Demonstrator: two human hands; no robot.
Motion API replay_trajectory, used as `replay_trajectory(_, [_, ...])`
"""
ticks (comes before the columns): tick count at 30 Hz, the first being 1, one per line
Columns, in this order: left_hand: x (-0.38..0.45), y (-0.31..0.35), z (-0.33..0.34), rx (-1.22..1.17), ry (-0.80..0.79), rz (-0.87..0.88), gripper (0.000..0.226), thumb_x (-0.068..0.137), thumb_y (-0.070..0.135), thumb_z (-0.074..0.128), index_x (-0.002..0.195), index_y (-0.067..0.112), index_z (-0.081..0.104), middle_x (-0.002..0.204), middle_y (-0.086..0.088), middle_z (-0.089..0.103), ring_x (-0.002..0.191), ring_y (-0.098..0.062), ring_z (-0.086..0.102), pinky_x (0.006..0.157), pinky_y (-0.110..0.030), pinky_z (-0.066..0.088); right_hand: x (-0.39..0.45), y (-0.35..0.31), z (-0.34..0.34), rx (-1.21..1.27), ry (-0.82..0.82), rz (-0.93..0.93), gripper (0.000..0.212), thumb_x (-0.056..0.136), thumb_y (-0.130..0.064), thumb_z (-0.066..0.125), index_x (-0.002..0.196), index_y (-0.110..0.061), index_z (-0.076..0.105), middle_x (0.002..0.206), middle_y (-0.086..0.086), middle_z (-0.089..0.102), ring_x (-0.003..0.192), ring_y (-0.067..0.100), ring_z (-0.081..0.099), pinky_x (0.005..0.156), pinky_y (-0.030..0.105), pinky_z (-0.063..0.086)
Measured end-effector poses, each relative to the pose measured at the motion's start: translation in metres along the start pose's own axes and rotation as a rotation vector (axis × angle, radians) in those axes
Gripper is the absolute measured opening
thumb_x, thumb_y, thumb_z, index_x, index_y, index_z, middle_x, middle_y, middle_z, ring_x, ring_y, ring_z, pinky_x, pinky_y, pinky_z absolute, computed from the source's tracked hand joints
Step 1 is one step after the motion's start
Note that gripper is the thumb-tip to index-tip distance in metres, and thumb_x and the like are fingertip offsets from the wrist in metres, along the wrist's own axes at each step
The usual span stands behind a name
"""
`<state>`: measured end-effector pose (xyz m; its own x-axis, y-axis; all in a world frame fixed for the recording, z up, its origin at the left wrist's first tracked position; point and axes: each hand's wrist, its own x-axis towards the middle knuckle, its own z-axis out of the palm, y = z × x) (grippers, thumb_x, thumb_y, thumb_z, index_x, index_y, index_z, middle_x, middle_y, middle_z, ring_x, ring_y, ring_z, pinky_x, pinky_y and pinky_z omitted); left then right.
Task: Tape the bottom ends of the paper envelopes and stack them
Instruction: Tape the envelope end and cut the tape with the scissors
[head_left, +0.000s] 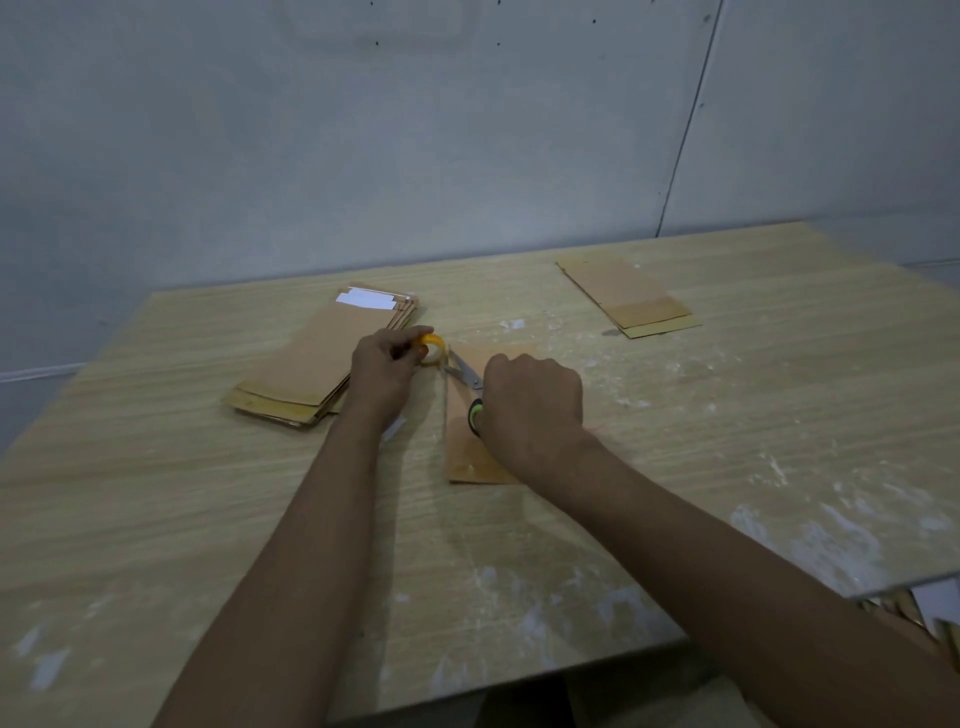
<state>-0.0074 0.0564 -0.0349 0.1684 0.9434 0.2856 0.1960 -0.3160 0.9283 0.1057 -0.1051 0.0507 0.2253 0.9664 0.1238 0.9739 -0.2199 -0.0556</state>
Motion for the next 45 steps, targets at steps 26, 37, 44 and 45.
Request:
replay_trajectory(26, [0.0,-0.001,-0.002,0.003,-0.019,0.039,0.035,0.089,-0.007,0.062,0.114,0.017,0.071,0.113,-0.016,0.069,0.107,-0.029,0.065,0.095,-0.04,0.053,0.021,-0.012,0.012,-0.114,0.032,-0.075,0.021,0.103,-0.012,0.04,0.114,-0.014,0.057,0.114,0.004,0.063,0.105,0.024,0.062,0.068,0.032,0.037])
replay_trajectory(37, [0.002,0.003,-0.004,-0.15,0.107,-0.003,0.015,0.095,0.001,0.062,0.109,0.001,0.066,0.098,-0.014,0.063,0.075,-0.005,0.064,0.071,-0.02,0.056,0.024,0.002,0.019,0.021,0.015,-0.076,0.05,0.084,-0.059,0.061,0.108,-0.016,0.051,0.095,0.005,0.056,0.095,0.027,0.06,0.066,0.032,0.034])
replay_trajectory(44, [0.002,0.006,-0.003,-0.202,0.148,0.01,0.015,0.093,0.007,0.067,0.106,-0.002,0.066,0.094,-0.014,0.068,0.076,-0.005,0.067,0.075,-0.025,0.056,0.029,0.013,0.026,0.097,0.082,-0.082,0.041,0.087,-0.057,0.059,0.096,-0.018,0.047,0.091,0.004,0.055,0.079,0.024,0.051,0.065,0.03,0.034])
replay_trajectory(45, [0.002,0.005,-0.002,-0.191,0.155,0.019,0.016,0.092,0.007,0.068,0.105,-0.002,0.066,0.093,-0.014,0.07,0.077,-0.006,0.067,0.077,-0.028,0.056,0.03,0.016,0.026,0.1,0.107,-0.064,0.04,0.088,-0.056,0.059,0.093,-0.019,0.046,0.085,0.003,0.05,0.075,0.023,0.047,0.063,0.029,0.033])
